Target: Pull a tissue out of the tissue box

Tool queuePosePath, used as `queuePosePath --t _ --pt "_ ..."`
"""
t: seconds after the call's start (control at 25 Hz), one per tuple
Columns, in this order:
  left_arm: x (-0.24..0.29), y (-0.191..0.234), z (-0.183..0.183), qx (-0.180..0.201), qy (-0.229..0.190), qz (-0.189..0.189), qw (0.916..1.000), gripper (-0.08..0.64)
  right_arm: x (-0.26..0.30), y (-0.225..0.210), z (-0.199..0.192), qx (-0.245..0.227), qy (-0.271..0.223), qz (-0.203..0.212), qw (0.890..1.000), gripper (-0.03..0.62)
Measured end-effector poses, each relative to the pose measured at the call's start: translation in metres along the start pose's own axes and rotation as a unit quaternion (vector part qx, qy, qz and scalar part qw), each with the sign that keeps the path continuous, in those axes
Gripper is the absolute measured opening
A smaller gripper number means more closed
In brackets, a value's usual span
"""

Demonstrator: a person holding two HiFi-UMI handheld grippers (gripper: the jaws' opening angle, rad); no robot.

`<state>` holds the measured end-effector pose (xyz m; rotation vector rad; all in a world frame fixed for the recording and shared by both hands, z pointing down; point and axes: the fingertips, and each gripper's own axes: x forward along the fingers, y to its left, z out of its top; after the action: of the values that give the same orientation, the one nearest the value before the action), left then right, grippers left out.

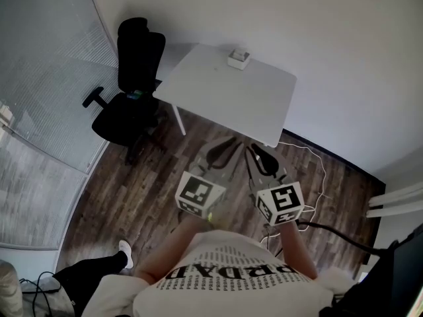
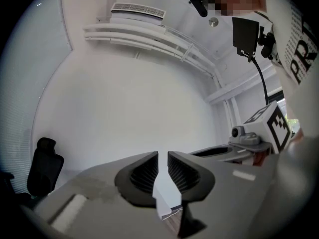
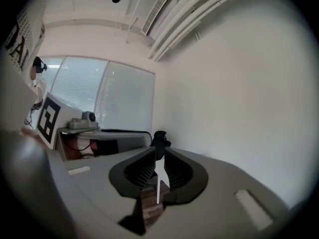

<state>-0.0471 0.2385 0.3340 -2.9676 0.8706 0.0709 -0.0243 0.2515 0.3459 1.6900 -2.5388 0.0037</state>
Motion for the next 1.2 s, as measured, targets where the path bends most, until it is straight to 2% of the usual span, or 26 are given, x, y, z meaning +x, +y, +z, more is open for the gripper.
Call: queuePosePath --t 0.72,0.96,1.2 --pt "0.035 0.108 -0.008 -0.02 -0.014 -0.038 0.999 0.051 0.109 -0.014 0.008 -0.011 0.008 -0.042 0.999 0.06" --pt "0.037 0.121 -0.013 -0.019 -0.018 -0.04 0.9988 0.051 0.12 -0.02 0.007 -0.019 0.003 -0.055 0.998 0.06" --pt "0.044 0.122 -0.017 -0.02 -0.023 -0.027 0.9992 0.049 0.12 -0.024 0.0 -0.024 0.005 -0.048 0.999 0.06"
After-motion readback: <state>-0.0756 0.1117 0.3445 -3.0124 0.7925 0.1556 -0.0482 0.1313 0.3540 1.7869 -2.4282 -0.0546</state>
